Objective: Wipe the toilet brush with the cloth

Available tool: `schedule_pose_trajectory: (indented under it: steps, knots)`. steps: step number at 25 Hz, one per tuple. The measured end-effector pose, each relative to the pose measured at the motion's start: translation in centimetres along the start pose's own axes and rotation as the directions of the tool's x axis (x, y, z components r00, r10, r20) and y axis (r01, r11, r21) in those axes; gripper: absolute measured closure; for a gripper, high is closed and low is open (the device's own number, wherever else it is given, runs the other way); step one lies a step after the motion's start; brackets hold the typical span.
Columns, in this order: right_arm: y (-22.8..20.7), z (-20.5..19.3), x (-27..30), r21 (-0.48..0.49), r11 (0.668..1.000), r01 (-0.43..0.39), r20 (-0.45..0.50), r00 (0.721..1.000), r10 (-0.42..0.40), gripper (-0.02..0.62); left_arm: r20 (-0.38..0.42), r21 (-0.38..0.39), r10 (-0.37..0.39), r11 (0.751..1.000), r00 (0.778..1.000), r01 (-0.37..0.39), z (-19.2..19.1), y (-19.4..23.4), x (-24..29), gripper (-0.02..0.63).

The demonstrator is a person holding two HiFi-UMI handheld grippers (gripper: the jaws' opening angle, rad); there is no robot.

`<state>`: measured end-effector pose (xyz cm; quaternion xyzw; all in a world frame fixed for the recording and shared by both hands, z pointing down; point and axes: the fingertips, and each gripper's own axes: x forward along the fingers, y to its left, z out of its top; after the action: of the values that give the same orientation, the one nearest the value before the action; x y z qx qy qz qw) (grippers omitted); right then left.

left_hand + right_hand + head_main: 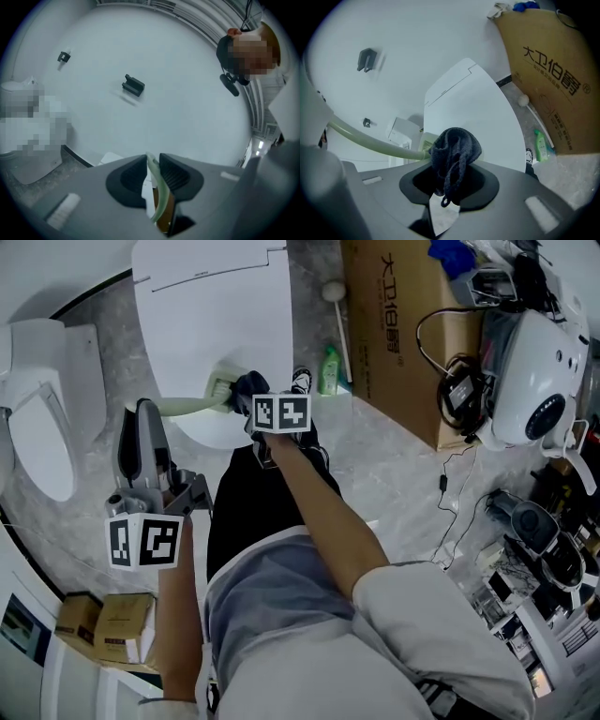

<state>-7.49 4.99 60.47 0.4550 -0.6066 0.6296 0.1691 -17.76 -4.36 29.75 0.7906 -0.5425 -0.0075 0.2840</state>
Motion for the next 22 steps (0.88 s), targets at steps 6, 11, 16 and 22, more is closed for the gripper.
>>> schedule_pose_trajectory:
  steps: [6,11,16,22]
  knots:
    - [1.6,-0.4,-0.9,-0.017,0.999,-0.042,-0.029,0.999,0.042,0.492,0.011,-0.013,-0.001,1.000,1.000,0.001,0.1,-0.3,-0.4,0.606]
    - [2.5,-0.1,-1.6,-0.032,0.997,-0.065,-0.030,0.997,0.064,0.492,0.017,-0.013,-0.006,1.000,1.000,0.006,0.2,-0.2,-0.3,0.606]
    - [3.5,0.4,-2.8,-0.025,0.996,-0.090,-0.021,0.996,0.090,0.492,0.023,-0.020,-0.004,1.000,1.000,0.005,0.3,-0.1,-0.5,0.606]
    - [4.7,0.9,-4.2,-0.063,0.992,-0.107,-0.035,0.994,0.105,0.492,0.032,-0.029,-0.004,1.000,0.999,0.005,0.5,0.0,-0.5,0.606]
